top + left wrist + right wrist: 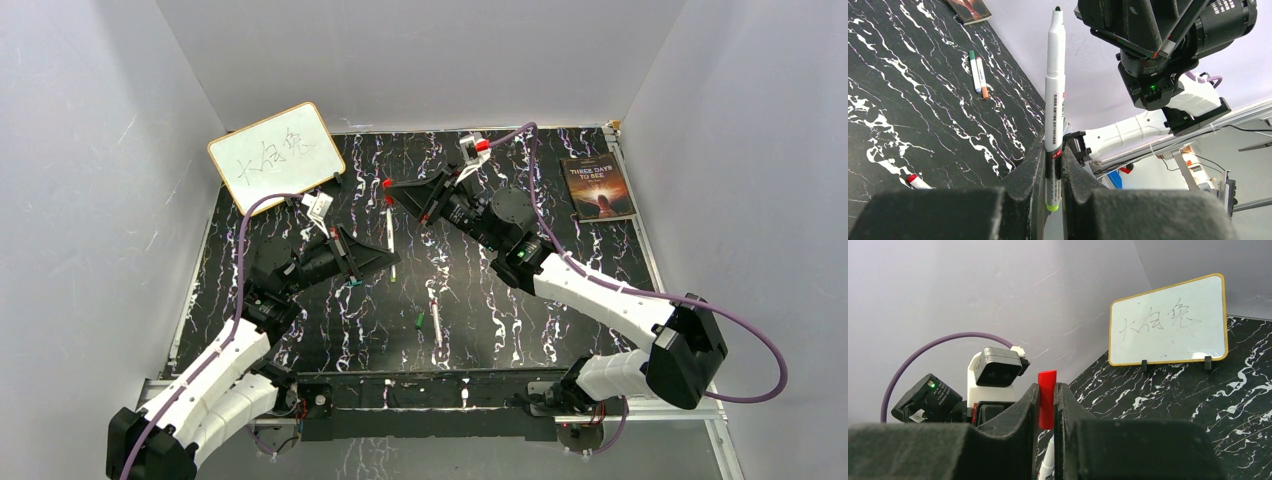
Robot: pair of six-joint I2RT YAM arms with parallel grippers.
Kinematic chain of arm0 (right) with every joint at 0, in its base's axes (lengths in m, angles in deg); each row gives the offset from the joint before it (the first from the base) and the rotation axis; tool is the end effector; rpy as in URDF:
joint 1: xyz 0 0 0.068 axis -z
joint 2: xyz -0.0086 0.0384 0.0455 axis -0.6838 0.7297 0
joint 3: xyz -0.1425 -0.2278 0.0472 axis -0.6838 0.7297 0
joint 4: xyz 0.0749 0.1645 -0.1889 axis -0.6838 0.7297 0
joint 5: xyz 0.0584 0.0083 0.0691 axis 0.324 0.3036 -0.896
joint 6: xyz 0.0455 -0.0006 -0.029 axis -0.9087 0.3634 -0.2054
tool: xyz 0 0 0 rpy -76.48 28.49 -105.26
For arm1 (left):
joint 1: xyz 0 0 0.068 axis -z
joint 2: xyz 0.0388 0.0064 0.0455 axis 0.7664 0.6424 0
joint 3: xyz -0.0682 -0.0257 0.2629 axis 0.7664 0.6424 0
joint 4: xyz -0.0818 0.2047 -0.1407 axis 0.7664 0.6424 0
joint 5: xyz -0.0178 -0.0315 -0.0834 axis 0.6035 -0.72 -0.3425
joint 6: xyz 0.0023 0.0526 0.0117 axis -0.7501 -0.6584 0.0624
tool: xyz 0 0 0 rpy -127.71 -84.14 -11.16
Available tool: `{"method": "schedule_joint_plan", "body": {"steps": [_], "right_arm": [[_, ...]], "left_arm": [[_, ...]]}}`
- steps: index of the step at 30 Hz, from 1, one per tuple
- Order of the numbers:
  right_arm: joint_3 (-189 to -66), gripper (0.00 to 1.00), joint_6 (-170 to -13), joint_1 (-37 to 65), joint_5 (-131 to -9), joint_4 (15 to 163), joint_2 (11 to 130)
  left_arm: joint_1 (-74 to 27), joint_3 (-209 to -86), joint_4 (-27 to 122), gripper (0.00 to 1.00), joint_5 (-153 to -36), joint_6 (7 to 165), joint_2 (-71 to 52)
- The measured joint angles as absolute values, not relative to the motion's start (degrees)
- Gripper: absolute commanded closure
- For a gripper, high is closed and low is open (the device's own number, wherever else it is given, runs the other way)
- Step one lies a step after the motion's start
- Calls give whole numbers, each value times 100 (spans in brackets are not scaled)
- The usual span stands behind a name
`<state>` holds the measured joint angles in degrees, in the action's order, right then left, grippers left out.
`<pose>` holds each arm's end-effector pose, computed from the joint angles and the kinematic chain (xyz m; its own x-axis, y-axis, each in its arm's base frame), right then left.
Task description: Insert the pens into the pen caps
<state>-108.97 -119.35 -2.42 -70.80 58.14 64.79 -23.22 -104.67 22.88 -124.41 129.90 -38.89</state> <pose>0.2134 0.2252 0.3730 -0.3365 0.4633 -0.8198 -0.7474 0.3982 0.5318 0.1583 -0.1047 0.3107 -0.6439 -0.3986 -0.6531 0.6459 0.1743 -0.7432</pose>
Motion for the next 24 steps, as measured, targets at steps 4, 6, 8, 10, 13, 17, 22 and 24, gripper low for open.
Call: {"method": "schedule_joint_plan", "body": {"steps": [4, 6, 8, 10, 13, 17, 22, 24], "right_arm": [[-10895, 100, -11953, -242, -7104, 5757, 6483], [-10895, 100, -11959, -242, -7106, 5702, 6496], [-10895, 100, -11959, -242, -7113, 5670, 6522], [-10895, 100, -11959, -242, -7122, 5650, 6570], [-10895, 100, -11979, -242, -7144, 5643, 6673], [-10895, 100, -12051, -242, -7176, 5619, 6761], [-10882, 100, -12110, -242, -7181, 5536, 6769], [-10882, 100, -12119, -242, -7183, 5532, 6769]], "left_arm": [[-2322, -10467, 2290, 100, -12447, 12981, -3937], [-2322, -10467, 2301, 100, -12456, 12961, -3953], [-2322, -10467, 2349, 100, -12461, 12935, -3964], [-2322, -10467, 2401, 100, -12458, 12902, -3979], [-2322, -10469, 2504, 100, -12456, 12835, -4045], [-2322, -10469, 2578, 100, -12443, 12771, -4130], [-2322, -10469, 2607, 100, -12415, 12725, -4174], [-2322, -10469, 2613, 100, -12404, 12710, -4174]]}}
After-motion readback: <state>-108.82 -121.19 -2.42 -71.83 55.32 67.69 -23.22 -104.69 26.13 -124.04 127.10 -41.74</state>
